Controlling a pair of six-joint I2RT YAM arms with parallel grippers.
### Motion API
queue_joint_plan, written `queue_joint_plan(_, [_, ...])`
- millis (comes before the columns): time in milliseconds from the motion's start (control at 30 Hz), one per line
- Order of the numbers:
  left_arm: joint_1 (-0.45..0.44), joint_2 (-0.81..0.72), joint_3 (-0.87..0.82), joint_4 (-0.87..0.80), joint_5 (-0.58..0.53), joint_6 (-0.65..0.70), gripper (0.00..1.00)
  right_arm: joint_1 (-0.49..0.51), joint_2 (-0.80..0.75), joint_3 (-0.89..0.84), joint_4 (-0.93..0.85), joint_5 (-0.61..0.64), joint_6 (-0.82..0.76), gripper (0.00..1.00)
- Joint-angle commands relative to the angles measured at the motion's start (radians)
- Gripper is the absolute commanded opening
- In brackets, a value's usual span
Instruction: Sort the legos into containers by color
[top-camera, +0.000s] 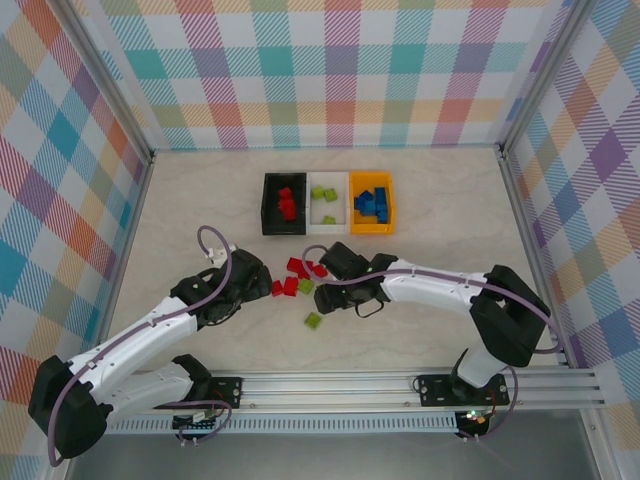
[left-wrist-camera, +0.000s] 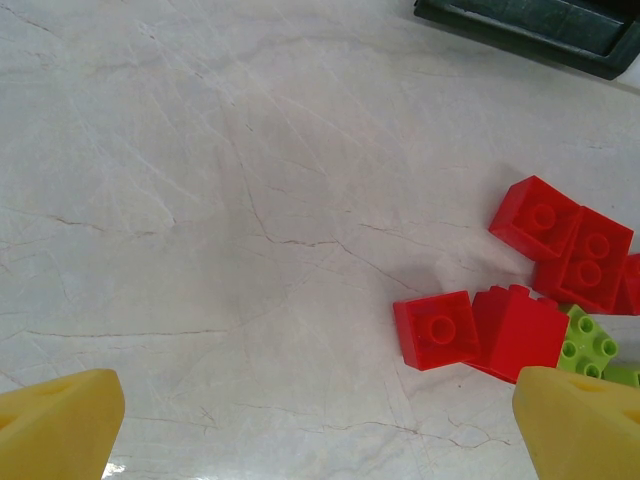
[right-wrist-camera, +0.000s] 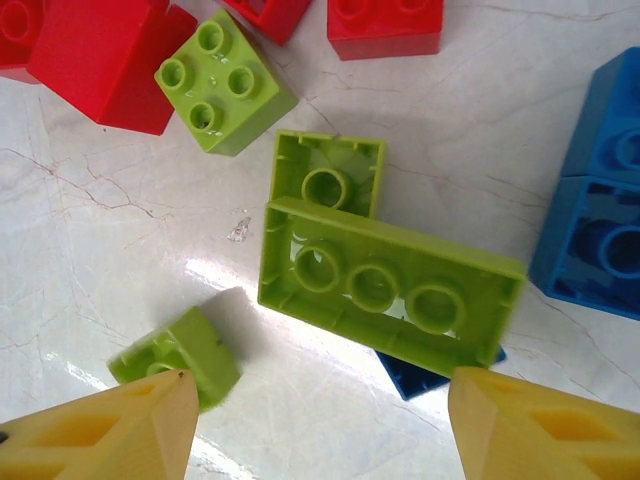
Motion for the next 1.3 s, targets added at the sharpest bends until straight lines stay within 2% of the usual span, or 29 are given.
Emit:
queue_joint_plan(0, [-0.003,0.005,0.018,-0.01,0.001,0.013,1.0,0.017,-0.026,0.004,-0.061,0.026,-0.011,0.67])
queue_joint_plan(167, [-0.002,0.011,0.021,-0.01,0.0,0.017,1.0,0.094,-0.005,0.018,-0.064,-0.042,-0.061,0.68])
queue_joint_plan(300, [0.0,0.005,0.03,-0.016,-0.005,0.019,1.0,0.148,0.089,0.083,-0.074,-0.003,-0.089,0.69])
queue_joint_plan(533, [0.01,-0.043,0.039,-0.061,-0.027,0.024,1.0,0.168,0.241,0.205,-0.072,0.046,-0.125,0.69])
queue_joint_plan(733, [0.022,-0.059,0.033,-0.072,-0.03,0.031,1.0,0.206,0.307,0.246,-0.129,0.115,-0.136,0.64])
queue_joint_plan(900, [0.031,-0.059,0.021,-0.059,-0.022,0.03,1.0,0.23,0.328,0.239,-0.138,0.134,-0.135,0.57])
queue_joint_plan(1067, [0.037,-0.054,0.021,-0.056,-0.013,0.033,1.0,0.235,0.331,0.233,-0.105,0.144,-0.126,0.42])
queue_joint_plan(1167, [0.039,-0.056,0.021,-0.061,-0.01,0.033,1.0,0.231,0.299,0.223,-0.083,0.146,-0.122,0.35])
queue_joint_plan(1267, [0.039,-0.057,0.02,-0.063,-0.008,0.035,1.0,0.221,0.237,0.216,-0.075,0.167,-0.12,0.32])
